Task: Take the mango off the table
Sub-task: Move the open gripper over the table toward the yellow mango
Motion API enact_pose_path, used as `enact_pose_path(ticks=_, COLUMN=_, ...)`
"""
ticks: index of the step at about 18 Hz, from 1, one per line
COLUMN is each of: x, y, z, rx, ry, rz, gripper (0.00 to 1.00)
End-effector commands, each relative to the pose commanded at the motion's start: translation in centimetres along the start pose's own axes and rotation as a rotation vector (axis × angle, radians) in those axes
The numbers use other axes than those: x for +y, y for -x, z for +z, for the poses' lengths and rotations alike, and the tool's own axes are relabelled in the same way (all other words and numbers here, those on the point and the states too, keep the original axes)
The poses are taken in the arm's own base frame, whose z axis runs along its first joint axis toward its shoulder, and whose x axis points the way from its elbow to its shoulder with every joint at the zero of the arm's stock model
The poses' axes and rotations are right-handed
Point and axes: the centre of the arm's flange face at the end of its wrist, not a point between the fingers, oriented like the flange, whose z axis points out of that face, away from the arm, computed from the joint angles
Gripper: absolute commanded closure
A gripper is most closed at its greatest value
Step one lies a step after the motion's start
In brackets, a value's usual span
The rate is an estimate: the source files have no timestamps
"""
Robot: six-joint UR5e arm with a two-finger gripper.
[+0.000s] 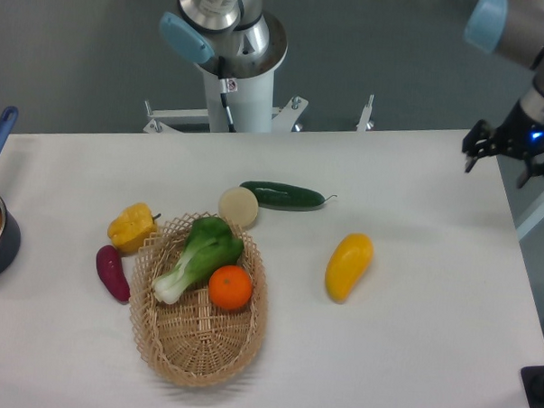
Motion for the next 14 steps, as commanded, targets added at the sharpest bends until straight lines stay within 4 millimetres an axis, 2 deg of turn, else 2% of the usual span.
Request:
enact_pose_path(ticks=4, x=-3.8, y=-3.5, z=0.4, rx=0.006, ry=0.004, rz=-0.011, gripper=0.00)
enact_pose_path(ticks=7, x=-5.6, y=-5.4, z=0.5, rx=0.008, ry=0.005, rz=0.028, gripper=0.00)
enact_pose_path(ticks=10, x=-7.2, y=-7.0, z=1.6, rx=0.020, ry=0.011, rz=0.066, gripper=0.00)
enact_pose_path(ticks=12, x=-7.6, y=-8.1, z=2.5, rx=0.020, ry=0.015, rz=0.088, gripper=0.00)
enact_pose_path(ticks=14, x=-7.4, y=-8.3, z=3.3, rx=-0.006, ry=-0.001, rz=0.102, gripper=0.00)
